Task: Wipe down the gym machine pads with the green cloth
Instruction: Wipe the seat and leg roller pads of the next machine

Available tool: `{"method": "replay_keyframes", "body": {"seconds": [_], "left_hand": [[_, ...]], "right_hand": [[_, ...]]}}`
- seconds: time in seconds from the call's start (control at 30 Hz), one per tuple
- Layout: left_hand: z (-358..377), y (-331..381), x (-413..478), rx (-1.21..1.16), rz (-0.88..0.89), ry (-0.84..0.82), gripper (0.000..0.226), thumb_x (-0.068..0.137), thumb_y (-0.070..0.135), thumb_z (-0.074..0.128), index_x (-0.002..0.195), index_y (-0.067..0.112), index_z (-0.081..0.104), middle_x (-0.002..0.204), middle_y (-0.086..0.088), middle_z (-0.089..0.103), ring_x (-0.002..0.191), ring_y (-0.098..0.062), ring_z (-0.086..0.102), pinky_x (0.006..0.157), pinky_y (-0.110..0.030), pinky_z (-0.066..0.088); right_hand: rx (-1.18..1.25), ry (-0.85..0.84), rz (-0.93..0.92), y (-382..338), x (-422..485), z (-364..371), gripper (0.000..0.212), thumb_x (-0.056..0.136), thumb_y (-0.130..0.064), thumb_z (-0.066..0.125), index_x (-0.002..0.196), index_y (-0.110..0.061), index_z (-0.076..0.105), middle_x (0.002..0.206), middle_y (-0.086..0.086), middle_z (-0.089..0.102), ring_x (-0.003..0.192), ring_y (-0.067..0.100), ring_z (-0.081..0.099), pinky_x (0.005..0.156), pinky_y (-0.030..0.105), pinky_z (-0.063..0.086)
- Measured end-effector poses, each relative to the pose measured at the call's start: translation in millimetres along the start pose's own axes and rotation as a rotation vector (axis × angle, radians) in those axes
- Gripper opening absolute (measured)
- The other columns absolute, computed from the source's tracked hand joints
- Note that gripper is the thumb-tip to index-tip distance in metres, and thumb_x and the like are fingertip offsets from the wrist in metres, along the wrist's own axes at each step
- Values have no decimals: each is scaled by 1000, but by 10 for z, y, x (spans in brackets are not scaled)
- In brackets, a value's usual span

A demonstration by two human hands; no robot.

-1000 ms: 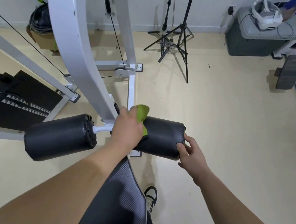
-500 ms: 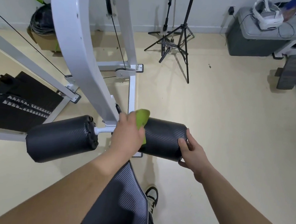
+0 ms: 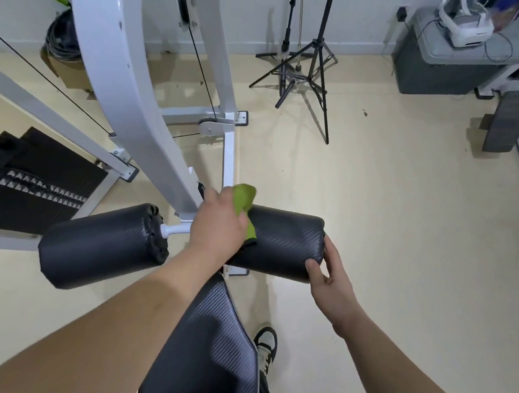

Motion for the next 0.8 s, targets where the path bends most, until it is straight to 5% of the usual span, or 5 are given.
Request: {"method": "replay_keyframes", "body": {"seconds": [0.1,0.2,0.37,0.57,0.8], "left_hand": [[165,423,-292,-33,146,-31,46,86,20,58,131,11,51,115,-13,45,93,-37,57,80,-44,51],[326,609,-628,-135,243,-113,52,85,20,60,136,10,48,116,-10,41,92,-34,56,73,-44,52],[173,269,-686,-24,327,-186,55,93,29,59,144,21,41,120,-2,38,100,-25,55,73,-39,51],[15,76,-149,-72,-35,40,43,92,23,58,132,9,49,116,-15,44,96,-39,57,80,-44,50],[402,922,-670,-82,365,-195,54,92,28,60,142,19,42,120,-7,40,101,-29,56,77,-42,54]], "right_hand": [[6,-25,-2,106,-18,12,62,105,-13,55,149,-50,32,137,-42,48,126,1,60,93,15,44],[41,-16,15,86,21,-96,55,98,-5,66,137,-38,45,147,-20,52,122,12,63,88,18,50],[33,9,139,-187,176,-212,58,98,-44,65,150,-53,39,135,-9,62,118,23,65,95,48,59],[-17,11,90,-182,177,-109,53,105,-40,52,152,-56,35,138,-15,58,124,20,58,93,45,61],[-49,19,-13,-66,113,-71,45,104,-19,52,126,-58,59,123,-5,66,91,1,65,100,42,57]]}}
Point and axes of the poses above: each hand's wrist, its own x-axis towards the middle knuckle, its own z-axis out of the palm, y = z × x, the point moved 4 cm from there along x, towards the middle knuckle
